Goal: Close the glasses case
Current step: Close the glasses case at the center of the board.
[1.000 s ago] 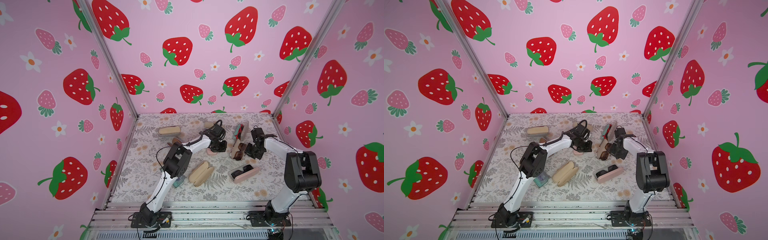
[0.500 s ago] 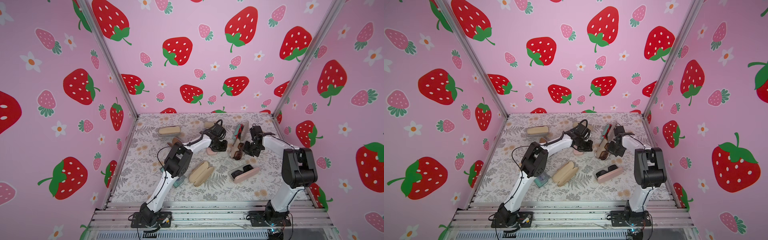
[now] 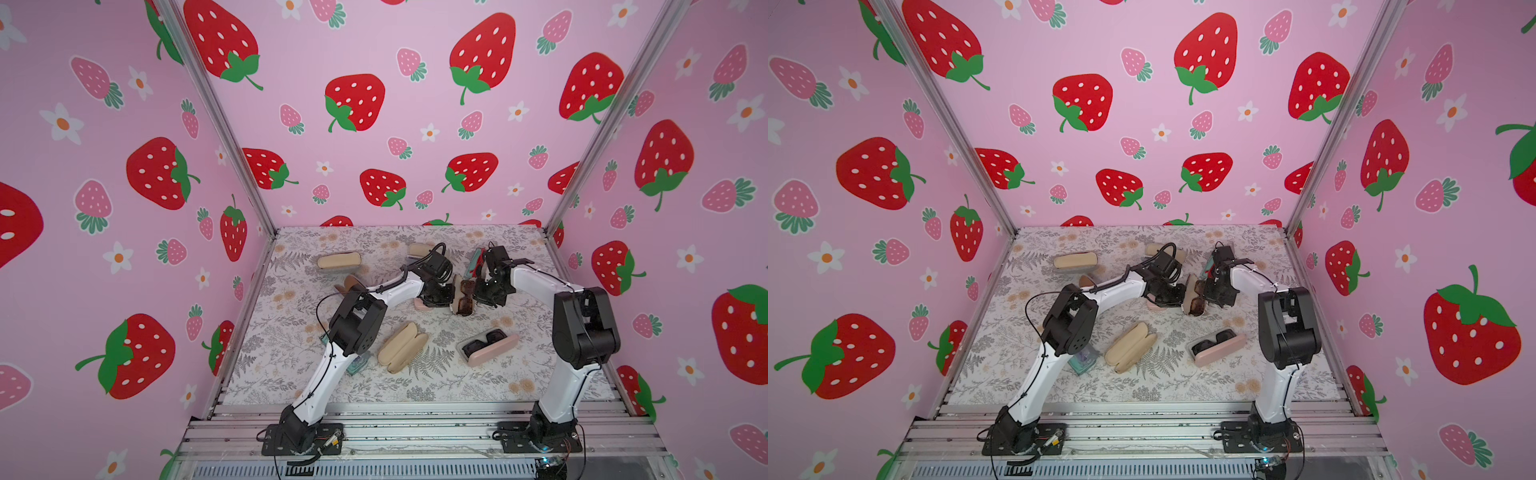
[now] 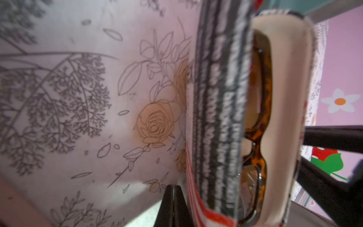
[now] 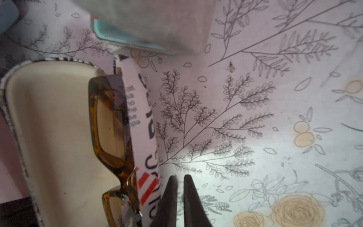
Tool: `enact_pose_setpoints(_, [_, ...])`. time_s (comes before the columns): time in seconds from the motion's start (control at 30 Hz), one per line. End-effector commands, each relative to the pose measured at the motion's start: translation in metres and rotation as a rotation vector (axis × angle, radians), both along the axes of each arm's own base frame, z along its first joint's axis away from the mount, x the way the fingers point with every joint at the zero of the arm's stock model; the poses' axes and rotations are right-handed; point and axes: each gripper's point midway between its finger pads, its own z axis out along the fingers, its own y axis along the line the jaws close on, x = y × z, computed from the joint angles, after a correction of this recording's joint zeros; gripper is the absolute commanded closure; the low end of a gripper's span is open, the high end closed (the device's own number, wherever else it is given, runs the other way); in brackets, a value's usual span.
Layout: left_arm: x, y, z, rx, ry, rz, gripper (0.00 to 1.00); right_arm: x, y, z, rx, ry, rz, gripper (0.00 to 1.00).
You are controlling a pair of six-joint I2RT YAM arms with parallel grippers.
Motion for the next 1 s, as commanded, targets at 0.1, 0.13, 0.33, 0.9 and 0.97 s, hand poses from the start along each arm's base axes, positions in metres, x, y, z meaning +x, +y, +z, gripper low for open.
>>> enact_pose_setpoints(0.1, [-0.012, 0.007, 0.010, 0.005, -0.005, 0.006, 1.00, 0.005, 0.025, 0.006, 0.021, -0.011, 0.056, 0.88])
enact_pose_setpoints(0.13, [-0.013, 0.008, 0.009, 0.007, -0.004, 0.007, 1.00, 0.006, 0.026, 0.006, 0.020, -0.012, 0.058, 0.88])
enact_pose_setpoints(0.33, [-0.020, 0.014, 0.007, 0.014, -0.001, 0.010, 1.00, 0.006, 0.035, 0.007, 0.024, -0.015, 0.075, 0.87])
enact_pose_setpoints(0.9, [-0.015, 0.045, 0.015, 0.116, -0.055, 0.051, 1.00, -0.002, 0.027, 0.013, -0.020, -0.017, 0.059, 0.87])
enact_pose_setpoints(0.97, [-0.014, 0.048, 0.014, 0.123, -0.055, 0.055, 1.00, -0.002, 0.026, 0.012, -0.020, -0.015, 0.056, 0.87])
